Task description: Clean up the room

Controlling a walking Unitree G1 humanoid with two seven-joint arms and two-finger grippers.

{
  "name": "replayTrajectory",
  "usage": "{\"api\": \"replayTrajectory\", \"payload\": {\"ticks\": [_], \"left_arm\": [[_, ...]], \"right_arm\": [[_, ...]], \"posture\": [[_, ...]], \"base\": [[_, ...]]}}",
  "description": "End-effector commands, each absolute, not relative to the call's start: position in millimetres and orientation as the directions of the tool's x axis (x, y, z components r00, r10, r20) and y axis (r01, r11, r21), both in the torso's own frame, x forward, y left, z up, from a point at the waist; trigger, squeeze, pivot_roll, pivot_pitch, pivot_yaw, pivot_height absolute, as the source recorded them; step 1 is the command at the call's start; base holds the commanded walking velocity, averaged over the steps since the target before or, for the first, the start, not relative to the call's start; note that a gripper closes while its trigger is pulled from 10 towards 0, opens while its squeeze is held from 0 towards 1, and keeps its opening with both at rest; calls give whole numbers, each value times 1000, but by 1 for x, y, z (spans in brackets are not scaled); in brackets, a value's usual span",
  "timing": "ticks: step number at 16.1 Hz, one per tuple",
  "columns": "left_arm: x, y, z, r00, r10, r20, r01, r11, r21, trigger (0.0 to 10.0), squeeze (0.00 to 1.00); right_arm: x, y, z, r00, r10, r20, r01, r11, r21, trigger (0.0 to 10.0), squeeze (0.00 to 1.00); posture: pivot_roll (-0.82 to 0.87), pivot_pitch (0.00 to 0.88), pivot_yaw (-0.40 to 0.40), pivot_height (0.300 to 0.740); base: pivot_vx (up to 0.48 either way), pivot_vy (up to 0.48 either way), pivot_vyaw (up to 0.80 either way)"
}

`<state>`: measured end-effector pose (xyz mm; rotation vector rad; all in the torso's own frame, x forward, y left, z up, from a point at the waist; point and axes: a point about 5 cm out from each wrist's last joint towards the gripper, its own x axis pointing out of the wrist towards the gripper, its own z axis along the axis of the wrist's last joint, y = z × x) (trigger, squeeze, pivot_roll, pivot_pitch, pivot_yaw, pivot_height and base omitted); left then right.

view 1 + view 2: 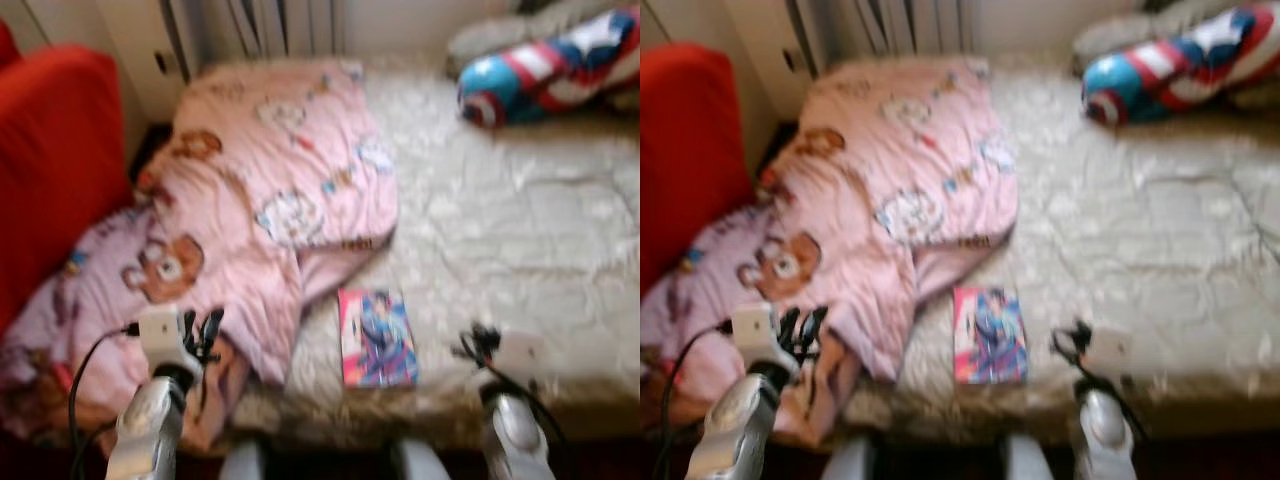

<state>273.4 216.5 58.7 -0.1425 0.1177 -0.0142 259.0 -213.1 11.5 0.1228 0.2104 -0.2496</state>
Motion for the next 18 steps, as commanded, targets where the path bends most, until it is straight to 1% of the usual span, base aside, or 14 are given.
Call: {"api": "replayTrajectory", "payload": {"ticks": [1, 2, 3, 4, 5, 7, 9, 11, 12, 13, 15, 16, 17, 18], "left_arm": [[272, 223, 52, 990, -11, -144, -9, 991, -137, 10000, 0], [271, 224, 46, 987, -4, -164, -19, 990, -139, 10000, 0], [271, 224, 44, 985, -2, -173, -23, 990, -140, 10000, 0], [270, 224, 35, 978, 4, -207, -36, 988, -150, 10000, 0], [267, 221, 20, 961, 3, -275, -44, 988, -146, 10000, 0], [260, 220, 2, 935, 4, -354, -61, 987, -150, 10000, 0], [255, 221, -8, 914, 8, -406, -71, 988, -141, 10000, 0], [245, 220, -25, 865, 0, -502, -71, 990, -123, 10000, 0], [237, 218, -37, 821, 6, -571, -83, 991, -108, 10000, 0], [229, 216, -45, 787, 11, -617, -93, 990, -101, 10000, 0], [217, 212, -55, 747, -12, -664, -70, 993, -97, 10000, 0], [212, 212, -59, 735, 1, -678, -74, 994, -78, 10000, 0], [213, 214, -57, 750, 29, -660, -120, 988, -93, 10000, 0], [218, 212, -54, 769, 32, -638, -137, 984, -116, 10000, 0]], "right_arm": [[251, -219, 1, 927, -251, -277, 286, 954, 93, 10000, 0], [246, -219, -7, 917, -243, -316, 280, 957, 75, 10000, 0], [243, -219, -12, 909, -243, -340, 281, 957, 67, 10000, 0], [240, -219, -17, 897, -242, -371, 282, 958, 58, 10000, 0], [235, -218, -25, 879, -234, -416, 276, 960, 41, 10000, 0], [227, -218, -39, 834, -225, -505, 287, 957, 48, 10000, 0], [222, -213, -46, 815, -200, -543, 264, 964, 41, 10000, 0], [211, -208, -58, 772, -176, -611, 262, 964, 53, 10000, 0], [199, -203, -68, 724, -154, -672, 260, 964, 58, 10000, 0], [193, -199, -73, 699, -137, -702, 245, 968, 56, 10000, 0], [189, -197, -75, 693, -132, -708, 240, 969, 53, 10000, 0], [186, -198, -77, 690, -133, -712, 235, 971, 46, 10000, 0], [182, -199, -78, 680, -136, -720, 232, 972, 35, 10000, 0], [178, -200, -80, 669, -137, -730, 223, 974, 23, 10000, 0]], "posture": [[-10, 42, 16, 730], [-13, 35, 19, 740], [-13, 35, 19, 740], [-7, 20, 24, 740], [-6, 5, 26, 740], [-13, 0, 34, 740], [-14, 0, 38, 740], [-18, 0, 41, 740], [-16, 0, 42, 740], [-14, 0, 39, 740], [-19, 0, 37, 740], [-21, 0, 40, 740], [-30, 0, 39, 740], [-18, 0, 34, 740]], "base": [[0, 0, 0], [0, 0, 0], [0, 0, 0], [0, 0, 0], [0, 0, 0], [0, 0, 0], [0, 0, 0], [0, 0, 0], [0, 0, 0], [0, 0, 0], [0, 0, 0], [0, 0, 0], [0, 0, 569], [0, 0, 800]]}}
